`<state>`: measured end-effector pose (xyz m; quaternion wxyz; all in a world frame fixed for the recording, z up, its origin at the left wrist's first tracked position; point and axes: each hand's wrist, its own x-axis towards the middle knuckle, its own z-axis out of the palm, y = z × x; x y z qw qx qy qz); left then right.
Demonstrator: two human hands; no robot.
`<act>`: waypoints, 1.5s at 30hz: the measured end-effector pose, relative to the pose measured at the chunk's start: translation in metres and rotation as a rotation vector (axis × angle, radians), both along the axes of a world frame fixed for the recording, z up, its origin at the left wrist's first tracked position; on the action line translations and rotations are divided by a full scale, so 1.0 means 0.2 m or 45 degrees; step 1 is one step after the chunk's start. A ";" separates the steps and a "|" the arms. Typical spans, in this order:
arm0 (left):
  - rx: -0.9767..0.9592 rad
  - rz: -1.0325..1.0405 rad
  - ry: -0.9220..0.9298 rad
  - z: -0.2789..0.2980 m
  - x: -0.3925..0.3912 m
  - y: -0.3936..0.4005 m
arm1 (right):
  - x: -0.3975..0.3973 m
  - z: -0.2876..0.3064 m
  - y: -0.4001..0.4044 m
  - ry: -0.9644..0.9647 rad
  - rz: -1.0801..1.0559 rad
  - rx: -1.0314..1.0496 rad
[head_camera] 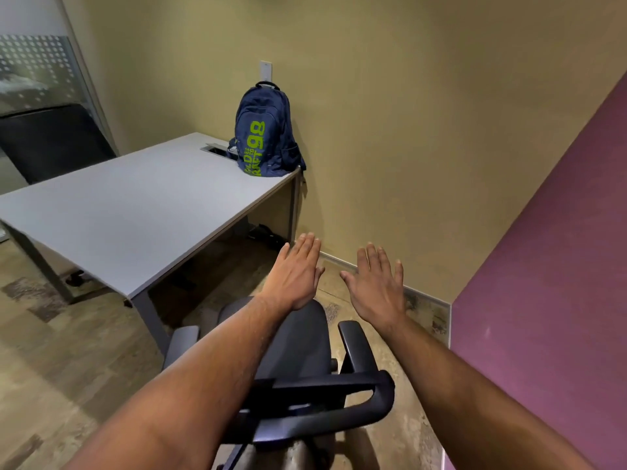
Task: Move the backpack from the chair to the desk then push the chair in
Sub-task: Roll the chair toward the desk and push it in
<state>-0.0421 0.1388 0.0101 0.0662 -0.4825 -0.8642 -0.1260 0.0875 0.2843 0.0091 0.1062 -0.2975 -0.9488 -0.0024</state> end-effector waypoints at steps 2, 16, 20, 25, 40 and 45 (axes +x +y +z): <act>-0.010 0.020 0.004 -0.02 0.06 -0.09 | 0.04 -0.02 -0.08 -0.009 0.026 0.004; -0.145 0.211 -0.078 -0.25 0.56 -0.70 | 0.44 -0.26 -0.57 -0.092 0.187 -0.212; -0.151 0.261 -0.111 -0.30 0.65 -0.84 | 0.52 -0.29 -0.67 -0.088 0.212 -0.243; -0.112 0.331 -0.161 -0.36 0.72 -0.97 | 0.61 -0.34 -0.73 -0.095 0.208 -0.294; -0.133 0.423 -0.058 -0.44 0.70 -0.99 | 0.60 -0.39 -0.72 -0.103 0.181 -0.216; -0.226 0.319 -0.029 -0.41 0.63 -0.96 | 0.54 -0.40 -0.69 -0.102 0.189 -0.206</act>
